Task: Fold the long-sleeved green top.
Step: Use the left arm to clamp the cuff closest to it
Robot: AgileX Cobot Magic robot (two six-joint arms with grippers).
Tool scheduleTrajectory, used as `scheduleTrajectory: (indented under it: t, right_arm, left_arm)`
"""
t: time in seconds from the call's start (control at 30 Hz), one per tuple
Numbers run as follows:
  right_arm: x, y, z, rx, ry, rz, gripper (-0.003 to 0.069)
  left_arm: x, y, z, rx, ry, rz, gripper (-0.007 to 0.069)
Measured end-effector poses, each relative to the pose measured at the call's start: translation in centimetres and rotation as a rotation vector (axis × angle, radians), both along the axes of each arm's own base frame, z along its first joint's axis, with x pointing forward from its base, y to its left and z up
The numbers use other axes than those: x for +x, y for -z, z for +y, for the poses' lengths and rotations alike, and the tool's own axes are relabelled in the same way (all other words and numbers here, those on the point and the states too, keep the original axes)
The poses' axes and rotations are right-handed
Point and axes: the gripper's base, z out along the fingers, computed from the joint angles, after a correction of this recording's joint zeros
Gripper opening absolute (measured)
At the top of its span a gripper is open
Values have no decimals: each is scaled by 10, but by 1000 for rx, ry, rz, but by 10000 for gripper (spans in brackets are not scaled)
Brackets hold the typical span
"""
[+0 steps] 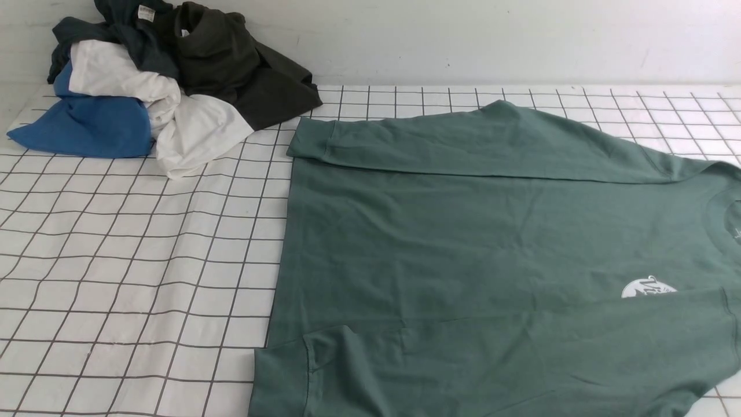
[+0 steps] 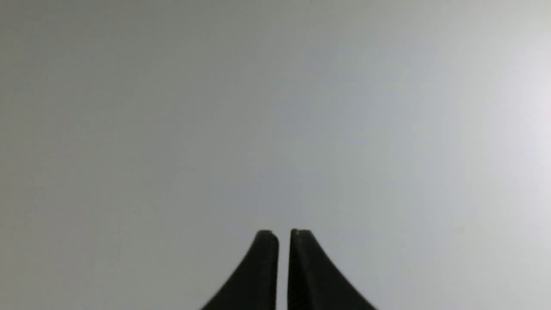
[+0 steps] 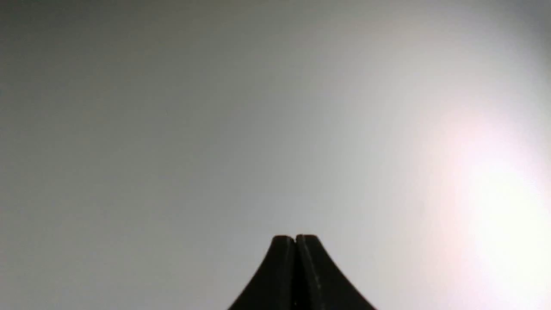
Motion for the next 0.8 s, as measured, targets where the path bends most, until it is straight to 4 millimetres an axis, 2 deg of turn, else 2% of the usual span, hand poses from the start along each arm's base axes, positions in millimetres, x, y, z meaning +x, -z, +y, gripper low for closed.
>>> scheduleTrajectory:
  t: [0.07,0.1,0.13,0.23,0.3,0.33,0.37,0.4,0.47,0.5,0.57,0.6,0.63,0.7,0.73,0.8]
  right_arm:
    - [-2,-1,0,8,-4,-23,-14]
    - [-2,-5,0,10,-6,-26,-14]
    - [-2,-5,0,10,-6,-20,-14]
    - [3,-36,3,-48,7,54,-14]
    - [11,-52,5,-87,15,134,-14]
    - [13,-57,5,-91,16,144,-14]
    - [25,-68,6,-128,38,268,-14]
    - [27,-69,5,-126,39,283,-14]
    - [44,-76,4,-163,75,445,-14]
    - [60,-77,1,-184,110,608,-14]
    - [84,-72,-4,-229,167,836,-14]
    - [92,-65,-6,-243,190,953,-14]
    - [94,-66,-7,-249,197,973,-14]
    - [115,-49,-9,-284,212,1274,-14]
    - [121,-43,-7,-306,198,1391,-14]
    - [133,-37,3,-377,144,1550,-14]
  left_arm:
    - [-2,-4,0,-22,26,-17,26]
    - [-6,-18,-2,-42,72,-44,26]
    - [-6,-20,-2,-42,78,-47,26]
    - [-10,-75,-7,5,112,-52,13]
    - [1,-99,-10,58,91,21,1]
    - [1,-99,-10,58,91,21,1]
    - [21,-109,-11,98,61,153,-6]
    - [24,-111,-11,101,60,159,-6]
    - [52,-109,-11,107,40,348,-8]
    - [79,-101,-10,105,27,529,-8]
    - [112,-79,-9,86,7,843,-8]
    - [121,-71,-9,70,6,960,-8]
    - [123,-66,-9,63,5,1011,-8]
    - [140,-45,-17,36,31,1318,-8]
    - [145,-36,-23,40,57,1444,-8]
    - [154,-26,-39,92,129,1586,-8]
